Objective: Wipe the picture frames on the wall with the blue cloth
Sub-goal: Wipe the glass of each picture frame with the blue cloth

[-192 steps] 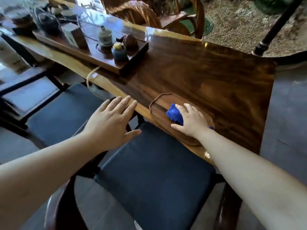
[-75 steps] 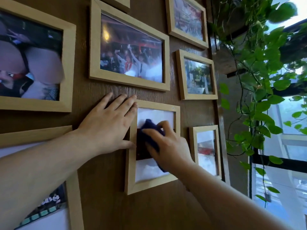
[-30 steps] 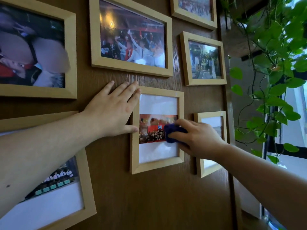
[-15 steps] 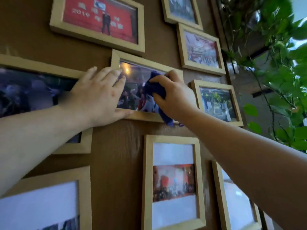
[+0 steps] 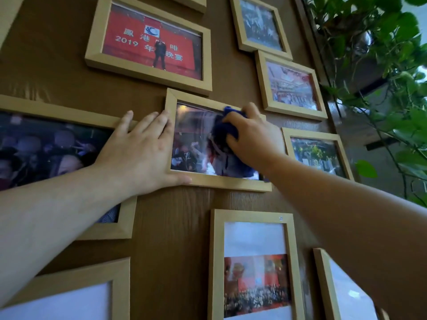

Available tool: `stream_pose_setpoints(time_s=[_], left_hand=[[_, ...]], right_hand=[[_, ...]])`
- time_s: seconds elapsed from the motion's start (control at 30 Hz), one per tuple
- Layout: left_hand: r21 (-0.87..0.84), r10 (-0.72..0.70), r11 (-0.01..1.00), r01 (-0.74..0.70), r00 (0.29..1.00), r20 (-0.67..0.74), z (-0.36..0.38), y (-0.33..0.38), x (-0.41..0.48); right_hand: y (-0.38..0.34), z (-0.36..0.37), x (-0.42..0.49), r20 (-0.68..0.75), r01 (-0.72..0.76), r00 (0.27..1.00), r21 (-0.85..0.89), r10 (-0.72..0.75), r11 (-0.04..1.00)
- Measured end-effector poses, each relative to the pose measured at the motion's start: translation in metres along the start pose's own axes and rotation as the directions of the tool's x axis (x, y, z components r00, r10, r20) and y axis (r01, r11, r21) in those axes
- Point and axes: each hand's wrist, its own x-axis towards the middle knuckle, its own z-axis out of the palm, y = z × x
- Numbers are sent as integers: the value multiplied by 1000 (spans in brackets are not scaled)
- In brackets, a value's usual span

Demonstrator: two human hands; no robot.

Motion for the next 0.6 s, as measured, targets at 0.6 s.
stream_pose_setpoints(time_s=[0.6], left_hand=[[-14, 7, 1000, -7, 1000, 4, 2, 0, 1]], right_hand=[[-3, -12, -12, 177, 276, 947, -26, -267, 961]])
